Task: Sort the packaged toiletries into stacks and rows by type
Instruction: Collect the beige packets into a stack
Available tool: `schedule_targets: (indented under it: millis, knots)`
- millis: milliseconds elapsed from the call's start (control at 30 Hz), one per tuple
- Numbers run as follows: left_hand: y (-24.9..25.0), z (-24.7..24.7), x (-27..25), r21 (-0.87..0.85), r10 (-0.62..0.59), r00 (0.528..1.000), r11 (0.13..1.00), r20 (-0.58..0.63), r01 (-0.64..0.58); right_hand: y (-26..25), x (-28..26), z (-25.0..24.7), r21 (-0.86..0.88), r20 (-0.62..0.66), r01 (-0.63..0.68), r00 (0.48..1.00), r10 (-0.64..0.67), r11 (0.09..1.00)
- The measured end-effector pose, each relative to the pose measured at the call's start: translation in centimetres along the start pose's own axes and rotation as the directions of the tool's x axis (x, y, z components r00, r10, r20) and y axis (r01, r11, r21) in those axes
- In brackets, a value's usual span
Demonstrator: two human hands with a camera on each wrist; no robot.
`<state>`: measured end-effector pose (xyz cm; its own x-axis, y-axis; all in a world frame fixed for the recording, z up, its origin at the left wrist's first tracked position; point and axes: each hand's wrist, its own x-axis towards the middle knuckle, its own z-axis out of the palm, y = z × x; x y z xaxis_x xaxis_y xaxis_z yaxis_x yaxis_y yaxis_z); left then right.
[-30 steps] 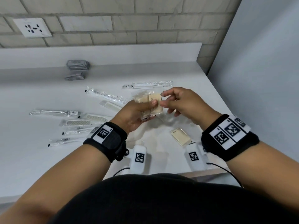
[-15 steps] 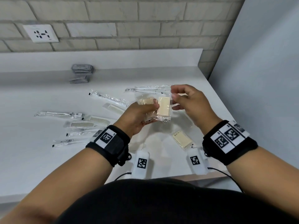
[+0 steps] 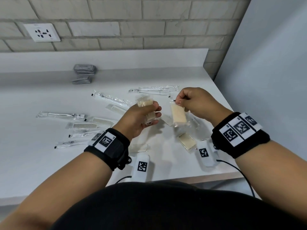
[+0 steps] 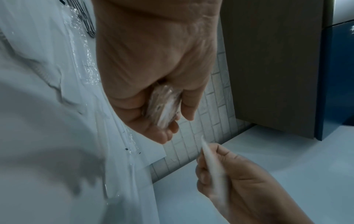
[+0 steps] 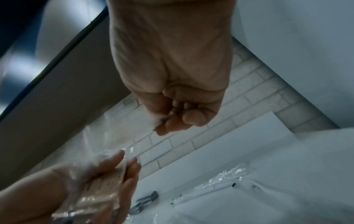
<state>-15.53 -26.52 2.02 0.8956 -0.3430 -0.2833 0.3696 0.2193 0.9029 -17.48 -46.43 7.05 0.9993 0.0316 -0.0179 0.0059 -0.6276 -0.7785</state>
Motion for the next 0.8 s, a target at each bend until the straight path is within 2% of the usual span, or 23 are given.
schedule_targets:
  millis: [100,167,267,367,433,533,600,633,700,767,800]
  knots:
    - [-0.2,0.3,0.0,-0.005,-0.030,0.999,1.000,0.029,0.030,0.5,0.2,0.2,-0.092,-0.002,-0.016,1.000,0.016,0.996]
    - [-0.2,0.3,0.0,-0.073,-0.078,0.995,0.994,0.057,0.082,1.1,0.3,0.2,-0.155,0.025,-0.038,0.999,0.042,0.987]
    - [-0.2,-0.2,-0.2,-0.191,-0.127,0.984,0.970,0.123,0.149,2.3,0.4,0.1,-0.286,0.184,-0.040,0.978,0.096,0.958]
    - [-0.4,-0.6,-0.6,-0.190,-0.116,0.980,0.971,0.163,0.147,3.5,0.4,0.6,-0.379,0.319,-0.010,0.937,0.141,0.925]
    - [-0.7,-0.7,-0.7,-0.195,-0.112,0.983,0.971,0.149,0.140,4.0,0.4,1.2,-0.417,0.362,0.003,0.918,0.163,0.909]
    - [-1.0,-1.1,-0.9,-0.191,-0.109,0.991,0.974,0.080,0.122,5.3,0.5,2.1,-0.447,0.353,-0.005,0.918,0.181,0.894]
    - [-1.3,-1.4,-1.0,-0.170,-0.090,0.995,0.981,0.044,0.096,5.9,0.6,2.5,-0.458,0.281,-0.003,0.948,0.147,0.889]
    - [-1.3,-1.5,-1.1,-0.162,-0.079,0.997,0.983,0.023,0.081,5.8,0.7,2.6,-0.414,0.220,-0.019,0.968,0.121,0.910]
    - [-1.4,-1.6,-1.2,-0.157,-0.063,0.998,0.986,-0.009,0.061,4.5,0.5,2.4,-0.166,0.104,-0.055,0.992,0.073,0.985]
    - [-1.4,-1.6,-1.3,-0.154,-0.044,0.999,0.987,-0.017,0.041,2.4,0.2,2.5,0.131,0.086,-0.066,0.995,0.055,0.989]
    - [-1.3,-1.4,-1.4,-0.146,-0.039,0.999,0.989,-0.010,0.037,1.5,0.0,2.6,0.215,0.089,-0.066,0.995,0.047,0.974]
